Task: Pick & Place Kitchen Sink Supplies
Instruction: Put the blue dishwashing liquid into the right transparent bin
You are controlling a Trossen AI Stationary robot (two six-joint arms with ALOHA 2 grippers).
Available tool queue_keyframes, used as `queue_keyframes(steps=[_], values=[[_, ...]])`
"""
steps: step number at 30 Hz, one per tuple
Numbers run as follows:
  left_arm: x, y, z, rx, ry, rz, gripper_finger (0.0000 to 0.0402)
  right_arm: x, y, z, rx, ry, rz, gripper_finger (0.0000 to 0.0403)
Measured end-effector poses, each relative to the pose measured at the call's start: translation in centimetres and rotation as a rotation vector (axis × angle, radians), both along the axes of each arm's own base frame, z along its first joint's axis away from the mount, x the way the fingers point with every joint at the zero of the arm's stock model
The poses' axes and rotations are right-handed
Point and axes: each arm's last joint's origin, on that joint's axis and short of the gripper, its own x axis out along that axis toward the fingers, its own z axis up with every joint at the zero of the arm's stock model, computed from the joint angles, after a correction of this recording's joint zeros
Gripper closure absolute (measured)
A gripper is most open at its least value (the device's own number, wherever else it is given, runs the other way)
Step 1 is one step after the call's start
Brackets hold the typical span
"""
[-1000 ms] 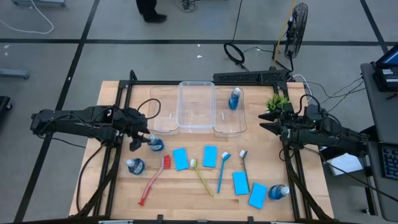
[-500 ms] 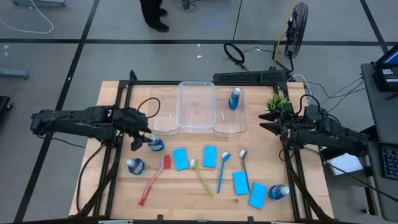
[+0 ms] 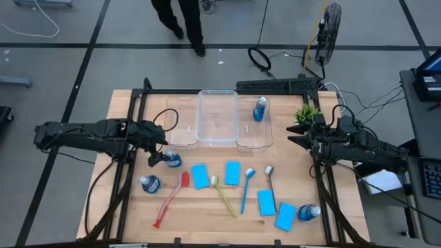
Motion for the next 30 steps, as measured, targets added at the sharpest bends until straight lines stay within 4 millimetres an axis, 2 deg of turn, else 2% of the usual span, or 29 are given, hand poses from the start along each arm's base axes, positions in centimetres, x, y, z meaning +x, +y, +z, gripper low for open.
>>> queue_keyframes(steps=[13, 30], values=[[0.01, -0.02, 0.01, -0.053, 0.004, 0.049, 0.0007, 0.00, 0.00, 0.00, -0.003, 0.000, 0.000, 0.0174], [0.33, 0.07, 0.30, -0.028, -0.041, 0.061, 0.0007, 0.00, 0.00, 0.00, -0.019, 0.001, 0.001, 0.0174]])
